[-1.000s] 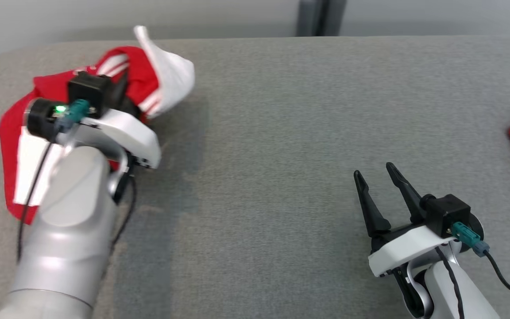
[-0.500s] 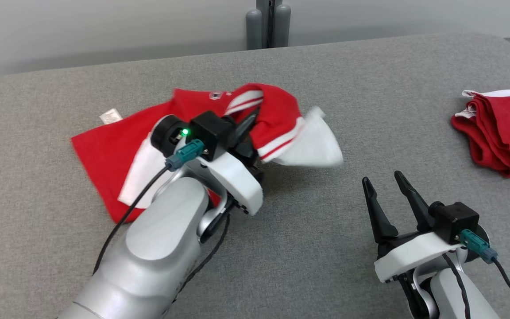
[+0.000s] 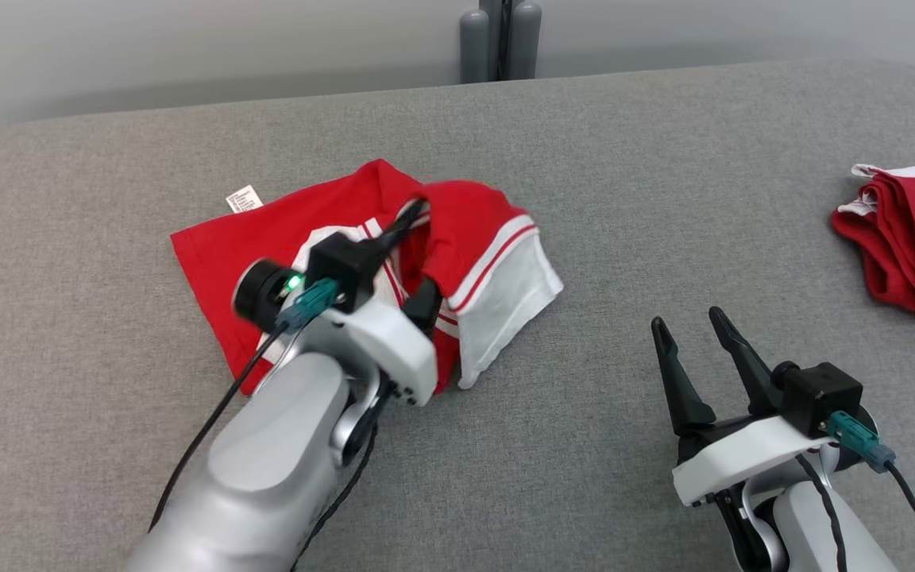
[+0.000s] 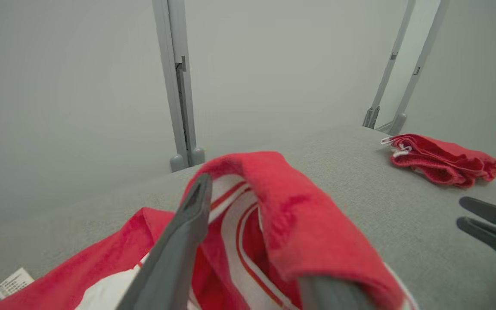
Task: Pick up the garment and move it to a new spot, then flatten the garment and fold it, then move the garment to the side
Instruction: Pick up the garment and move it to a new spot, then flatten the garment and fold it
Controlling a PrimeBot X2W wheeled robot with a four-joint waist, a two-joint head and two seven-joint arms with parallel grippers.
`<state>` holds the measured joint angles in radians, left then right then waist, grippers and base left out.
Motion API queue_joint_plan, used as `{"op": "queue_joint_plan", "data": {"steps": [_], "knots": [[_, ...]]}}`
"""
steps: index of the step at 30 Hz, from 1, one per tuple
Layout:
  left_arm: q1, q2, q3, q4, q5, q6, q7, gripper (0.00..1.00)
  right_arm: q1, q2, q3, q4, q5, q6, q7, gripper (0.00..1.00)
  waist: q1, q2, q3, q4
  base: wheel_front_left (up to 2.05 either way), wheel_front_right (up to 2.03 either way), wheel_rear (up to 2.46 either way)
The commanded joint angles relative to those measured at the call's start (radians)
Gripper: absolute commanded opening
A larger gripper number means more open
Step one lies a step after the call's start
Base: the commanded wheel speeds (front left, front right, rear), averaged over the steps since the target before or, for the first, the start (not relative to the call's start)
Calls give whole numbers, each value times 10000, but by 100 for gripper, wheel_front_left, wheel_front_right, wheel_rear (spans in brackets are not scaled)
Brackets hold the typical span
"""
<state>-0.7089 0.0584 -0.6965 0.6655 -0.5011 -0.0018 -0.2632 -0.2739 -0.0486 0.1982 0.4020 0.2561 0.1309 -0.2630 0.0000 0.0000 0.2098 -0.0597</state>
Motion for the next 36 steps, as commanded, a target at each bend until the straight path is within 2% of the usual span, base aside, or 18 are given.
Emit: {"op": "queue_joint_plan", "data": {"steps": [1, 6, 14, 26, 36], "knots": [[178, 125, 172, 58, 49, 8, -16, 100, 5, -51, -42, -30, 83, -4, -20, 100, 0, 0, -18, 14, 0, 0, 0], [1397, 409, 1229, 126, 387, -18, -14, 100, -36, -51, -104, 80, 22, -4, -20, 100, 0, 0, -204, 95, 0, 0, 0], [3453, 666, 3380, -705, 1117, 283, -14, 100, 263, -52, -220, 183, -75, -4, -22, 100, 0, 0, -832, 284, 0, 0, 0], [6064, 363, 5976, -2389, 2695, 414, -14, 100, 1141, -50, -318, 330, -132, -4, -20, 100, 0, 0, -1900, 543, 0, 0, 0], [7260, 69, 7178, -2937, 3256, 438, -15, 100, 1593, -50, -384, 192, -195, -2, -20, 100, 0, 0, -2219, 514, 0, 0, 0]]}}
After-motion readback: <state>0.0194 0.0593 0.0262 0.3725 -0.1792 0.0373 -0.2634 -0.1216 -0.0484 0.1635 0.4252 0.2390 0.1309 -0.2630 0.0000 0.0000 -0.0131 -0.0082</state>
